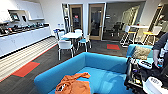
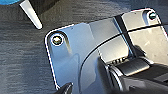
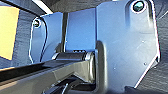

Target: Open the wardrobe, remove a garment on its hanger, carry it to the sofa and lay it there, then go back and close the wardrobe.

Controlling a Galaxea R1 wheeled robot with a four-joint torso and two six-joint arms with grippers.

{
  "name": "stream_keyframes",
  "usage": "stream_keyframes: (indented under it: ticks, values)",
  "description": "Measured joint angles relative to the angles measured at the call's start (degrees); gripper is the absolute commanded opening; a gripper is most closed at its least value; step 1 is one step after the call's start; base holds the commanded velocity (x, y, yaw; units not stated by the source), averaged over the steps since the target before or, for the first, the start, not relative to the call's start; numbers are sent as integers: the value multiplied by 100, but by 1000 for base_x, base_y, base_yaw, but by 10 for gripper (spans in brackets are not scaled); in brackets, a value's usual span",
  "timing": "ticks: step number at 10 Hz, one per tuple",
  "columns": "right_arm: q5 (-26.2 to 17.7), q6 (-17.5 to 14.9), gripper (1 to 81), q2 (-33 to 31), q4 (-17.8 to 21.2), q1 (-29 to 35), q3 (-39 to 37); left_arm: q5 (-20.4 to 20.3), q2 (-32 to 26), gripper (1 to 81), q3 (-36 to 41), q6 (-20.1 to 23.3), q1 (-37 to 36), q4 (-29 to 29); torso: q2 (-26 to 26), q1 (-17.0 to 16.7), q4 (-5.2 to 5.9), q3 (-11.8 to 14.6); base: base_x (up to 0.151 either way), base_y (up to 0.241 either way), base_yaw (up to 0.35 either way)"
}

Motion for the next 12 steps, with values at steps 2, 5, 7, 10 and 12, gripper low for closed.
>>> stream_keyframes:
  ticks: [2, 5, 7, 10, 12]
  values:
    - [0, 1, 811, 0, 0, 11, 2, -1, 2, 811, 0, -2, -2, 0, 0, 2, 0, 0, 0, 0, 0]
    - [0, 1, 811, 0, 0, 11, 2, 13, 16, 811, 0, -17, 12, 0, 0, 2, 0, 0, 0, 0, 0]
    - [0, 1, 811, 0, 0, 11, 0, 21, 20, 811, 0, -17, 15, 0, 0, 3, 0, 0, 0, 0, 0]
    - [0, 1, 811, 0, 0, 11, 0, 40, 20, 811, 0, -9, 12, 0, 0, 3, 0, 0, 0, 0, 0]
    - [0, 1, 811, 0, 0, 11, 0, 43, 22, 811, 0, 0, 12, 0, 0, 3, 0, 0, 0, 0, 0]
